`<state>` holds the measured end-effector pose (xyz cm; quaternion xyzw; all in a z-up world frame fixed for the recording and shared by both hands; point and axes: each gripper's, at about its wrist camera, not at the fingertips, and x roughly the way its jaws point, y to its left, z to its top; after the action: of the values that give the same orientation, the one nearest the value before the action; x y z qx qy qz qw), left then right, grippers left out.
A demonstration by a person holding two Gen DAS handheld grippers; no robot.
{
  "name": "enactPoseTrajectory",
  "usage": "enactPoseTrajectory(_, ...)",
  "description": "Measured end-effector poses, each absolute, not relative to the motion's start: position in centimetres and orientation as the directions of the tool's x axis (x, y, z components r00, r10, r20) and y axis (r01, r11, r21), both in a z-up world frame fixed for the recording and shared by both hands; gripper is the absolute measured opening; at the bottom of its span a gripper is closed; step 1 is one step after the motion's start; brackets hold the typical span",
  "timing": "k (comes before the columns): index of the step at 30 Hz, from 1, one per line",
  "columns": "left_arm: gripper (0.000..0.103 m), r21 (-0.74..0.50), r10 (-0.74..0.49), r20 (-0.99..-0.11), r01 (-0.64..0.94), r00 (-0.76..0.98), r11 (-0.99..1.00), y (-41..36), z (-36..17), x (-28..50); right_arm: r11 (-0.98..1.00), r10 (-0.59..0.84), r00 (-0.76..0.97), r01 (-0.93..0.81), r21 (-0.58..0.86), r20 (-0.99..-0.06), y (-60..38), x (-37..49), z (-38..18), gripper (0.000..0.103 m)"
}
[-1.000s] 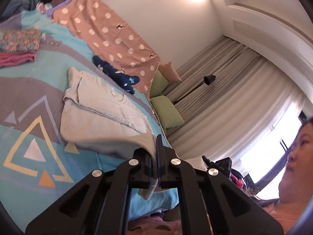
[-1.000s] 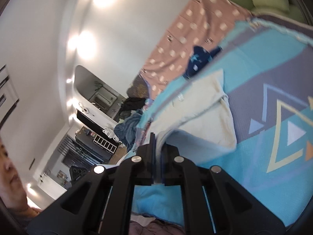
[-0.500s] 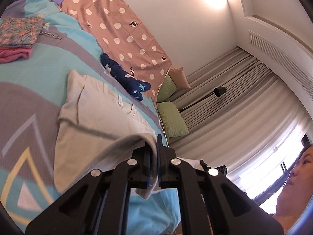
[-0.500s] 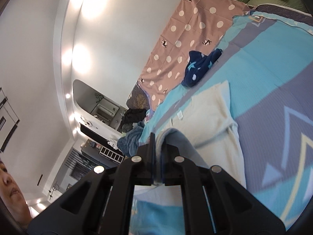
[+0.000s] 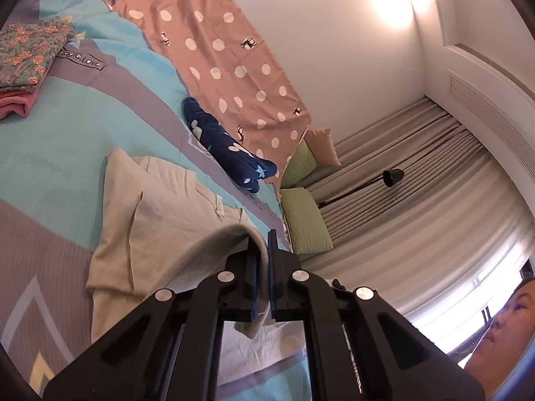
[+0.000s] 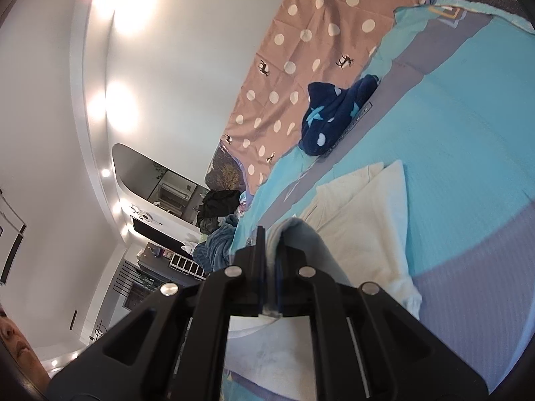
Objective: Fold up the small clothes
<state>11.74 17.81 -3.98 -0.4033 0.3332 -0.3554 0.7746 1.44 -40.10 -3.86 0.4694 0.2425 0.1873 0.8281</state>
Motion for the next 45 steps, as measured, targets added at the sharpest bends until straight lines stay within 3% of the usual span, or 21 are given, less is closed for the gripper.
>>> enactPoseTrajectory(12, 0.004, -0.873, -0.805, -0.262, 0.224, 0.532, 0.432, 16.6, -6.0, 20.6, 0.521, 0.527, 0.792, -0.014, 0.854, -0.309, -41.5, 10.4, -4.7, 0.008)
enactPoseTrajectory(19, 0.003, -0.886, -0.762, -0.367, 0.051, 0.533, 0.462, 16.9, -12.3, 26.0, 0.591, 0.480, 0.731, 0.140, 0.795, -0.485, -41.6, 15.5, -9.2, 0.010)
enactPoseTrajectory(23, 0.004, -0.900, -0.776, -0.336, 0.060, 0.534, 0.431, 17.1, -13.6, 25.7, 0.563, 0.494, 0.720, 0.163, 0.810, -0.488, -42.2, 15.1, -11.0, 0.017)
enactPoseTrajectory(27, 0.024, -0.889, -0.783, -0.341, 0.092, 0.521, 0.448, 17.2, -12.7, 24.8, 0.559, 0.496, 0.720, 0.162, 0.813, -0.484, -42.6, 14.3, -11.0, 0.019)
enactPoseTrajectory(32, 0.030, -0.872, -0.803, -0.358, 0.138, 0.477, 0.470, 16.5, -11.4, 23.6, 0.606, 0.492, 0.704, 0.145, 0.782, -0.512, -41.6, 14.1, -9.9, 0.020)
enactPoseTrajectory(35, 0.039, -0.843, -0.792, -0.415, 0.137, 0.448, 0.520, 15.6, -11.4, 23.1, 0.636, 0.482, 0.692, 0.145, 0.758, -0.537, -40.9, 13.7, -9.6, 0.020)
enactPoseTrajectory(37, 0.039, -0.825, -0.782, -0.449, 0.135, 0.432, 0.548, 15.2, -11.7, 22.7, 0.650, 0.474, 0.689, 0.147, 0.746, -0.549, -40.8, 13.4, -9.5, 0.020)
enactPoseTrajectory(42, 0.038, -0.815, -0.774, -0.474, 0.123, 0.420, 0.567, 15.2, -12.6, 22.5, 0.670, 0.453, 0.687, 0.158, 0.725, -0.568, -41.0, 12.9, -9.7, 0.005)
enactPoseTrajectory(44, 0.029, -0.816, -0.769, -0.465, 0.125, 0.438, 0.564, 15.4, -12.6, 22.8, 0.663, 0.454, 0.690, 0.160, 0.731, -0.563, -41.1, 12.8, -9.7, 0.005)
enactPoseTrajectory(45, 0.010, -0.815, -0.769, -0.461, 0.131, 0.444, 0.564, 15.3, -12.6, 23.0, 0.661, 0.455, 0.694, 0.156, 0.734, -0.558, -41.1, 12.8, -9.7, 0.004)
